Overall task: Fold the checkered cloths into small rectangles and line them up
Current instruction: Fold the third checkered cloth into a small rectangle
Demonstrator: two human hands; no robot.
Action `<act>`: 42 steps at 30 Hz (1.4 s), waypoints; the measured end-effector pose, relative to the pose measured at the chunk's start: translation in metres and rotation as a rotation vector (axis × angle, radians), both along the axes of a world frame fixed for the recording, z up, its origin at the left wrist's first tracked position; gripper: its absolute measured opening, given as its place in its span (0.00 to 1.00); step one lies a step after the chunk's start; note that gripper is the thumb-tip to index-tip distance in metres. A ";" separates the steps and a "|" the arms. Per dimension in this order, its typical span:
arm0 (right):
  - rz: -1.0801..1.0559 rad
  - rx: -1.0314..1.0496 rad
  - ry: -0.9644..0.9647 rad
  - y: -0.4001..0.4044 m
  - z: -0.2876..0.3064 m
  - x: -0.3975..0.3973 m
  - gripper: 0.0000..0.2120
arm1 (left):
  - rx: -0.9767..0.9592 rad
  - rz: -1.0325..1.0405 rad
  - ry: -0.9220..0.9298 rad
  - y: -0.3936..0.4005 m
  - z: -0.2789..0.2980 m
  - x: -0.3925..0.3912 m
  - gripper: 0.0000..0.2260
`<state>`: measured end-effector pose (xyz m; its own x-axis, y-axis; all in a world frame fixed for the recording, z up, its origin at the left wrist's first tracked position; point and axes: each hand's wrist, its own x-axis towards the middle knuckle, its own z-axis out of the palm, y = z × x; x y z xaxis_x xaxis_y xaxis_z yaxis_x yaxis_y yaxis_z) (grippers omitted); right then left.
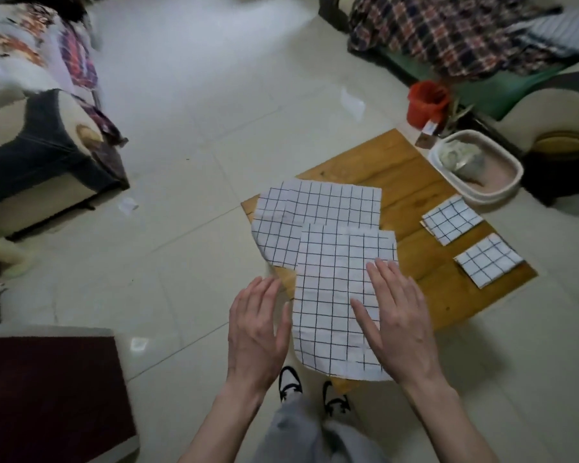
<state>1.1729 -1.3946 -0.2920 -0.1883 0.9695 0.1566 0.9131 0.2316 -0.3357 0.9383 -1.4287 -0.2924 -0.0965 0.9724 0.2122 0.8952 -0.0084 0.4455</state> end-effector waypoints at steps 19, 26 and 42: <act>-0.101 -0.006 -0.060 0.035 -0.265 0.041 0.24 | -0.156 -0.308 -0.042 0.071 -0.269 0.033 0.18; -0.037 0.006 -0.055 0.048 -0.334 0.065 0.21 | -0.103 -0.336 0.014 0.094 -0.336 0.031 0.19; -0.017 -0.026 -0.027 0.056 -0.354 0.081 0.11 | -0.142 -0.363 -0.026 0.099 -0.366 0.028 0.13</act>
